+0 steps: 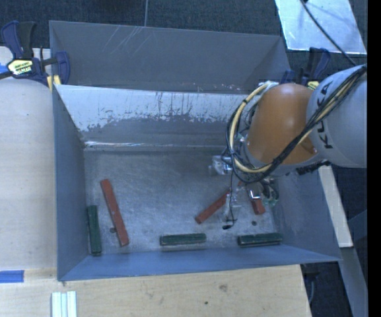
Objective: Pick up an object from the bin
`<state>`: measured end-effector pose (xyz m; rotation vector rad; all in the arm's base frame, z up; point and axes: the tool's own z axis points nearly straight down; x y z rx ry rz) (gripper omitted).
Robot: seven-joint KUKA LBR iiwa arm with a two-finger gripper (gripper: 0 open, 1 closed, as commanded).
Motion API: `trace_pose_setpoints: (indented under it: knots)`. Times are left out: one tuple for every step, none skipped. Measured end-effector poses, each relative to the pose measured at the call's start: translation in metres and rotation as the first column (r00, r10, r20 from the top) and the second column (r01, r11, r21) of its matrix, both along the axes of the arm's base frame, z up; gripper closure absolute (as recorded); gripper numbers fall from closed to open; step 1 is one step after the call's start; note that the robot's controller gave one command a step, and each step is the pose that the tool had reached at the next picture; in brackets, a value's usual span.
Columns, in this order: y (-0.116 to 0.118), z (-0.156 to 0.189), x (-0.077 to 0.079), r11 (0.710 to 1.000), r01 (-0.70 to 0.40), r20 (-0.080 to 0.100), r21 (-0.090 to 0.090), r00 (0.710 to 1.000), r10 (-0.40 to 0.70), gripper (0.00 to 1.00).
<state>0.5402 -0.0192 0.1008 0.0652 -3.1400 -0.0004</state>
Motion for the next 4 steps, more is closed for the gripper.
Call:
trace_pose_setpoints:
  knots:
    - [-0.013, -0.001, -0.011, 1.0, 0.003, -0.001, -0.001, 1.0, -0.003, 0.0]
    - [-0.002, -0.032, 0.017, 0.999, -0.052, 0.005, -0.001, 0.999, 0.052, 0.0]
    - [-0.002, -0.032, 0.018, 0.999, -0.051, 0.007, -0.001, 0.999, 0.051, 0.0]
    - [-0.002, -0.031, 0.019, 0.999, -0.052, 0.01, -0.001, 0.999, 0.052, 1.0]
